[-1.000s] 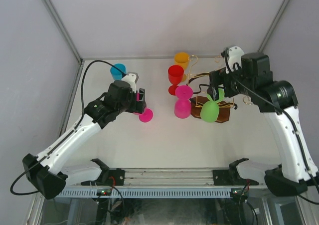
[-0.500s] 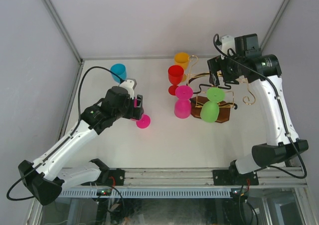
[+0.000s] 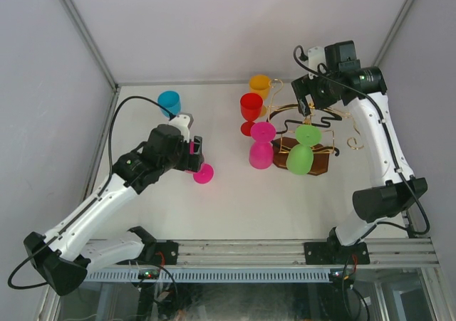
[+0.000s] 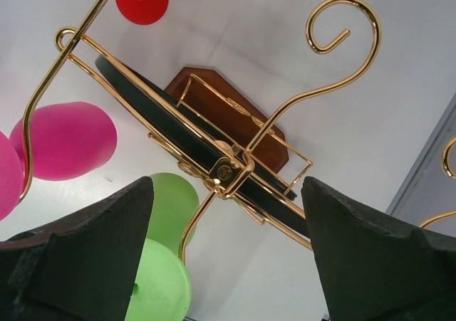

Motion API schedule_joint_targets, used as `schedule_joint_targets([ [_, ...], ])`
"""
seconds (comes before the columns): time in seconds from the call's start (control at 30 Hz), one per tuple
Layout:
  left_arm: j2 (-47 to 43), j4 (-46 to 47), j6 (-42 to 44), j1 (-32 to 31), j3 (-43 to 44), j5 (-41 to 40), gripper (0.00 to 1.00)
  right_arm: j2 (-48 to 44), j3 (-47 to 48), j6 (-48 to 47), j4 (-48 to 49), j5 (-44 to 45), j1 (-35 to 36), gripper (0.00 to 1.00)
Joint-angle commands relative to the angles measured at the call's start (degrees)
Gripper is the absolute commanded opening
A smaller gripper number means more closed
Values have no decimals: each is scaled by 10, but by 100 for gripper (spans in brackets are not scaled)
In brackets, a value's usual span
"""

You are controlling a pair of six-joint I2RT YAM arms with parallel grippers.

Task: Place the wine glass upside down on the wine glass rack
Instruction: Pick up the wine glass at the center of the board, then move the wine rack to the center of the board.

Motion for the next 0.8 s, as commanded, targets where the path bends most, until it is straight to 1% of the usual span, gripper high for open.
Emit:
schedule_joint_targets([
  [0.0,-9,13,11,-1,-8,-7,78,8,27,-28,16,12,-1,84],
  [0.17,-8,12,15,-1,-9,-10,78,24,30,-31,2,-5,-1,81],
  [0.23,-9,12,15,-1,-10,-10,78,29,31,-29,0,-6,-1,76],
  [0.37,-7,14,15,-1,-13,-10,78,41,32,-30,3,-1,-1,63],
  [0.57,-5,14,19,-1,-12,-11,78,57,32,-31,19,5,-1,47],
  [0.77,-1,10,22,-1,-6,-13,78,52,9,-37,53,5,0,37],
])
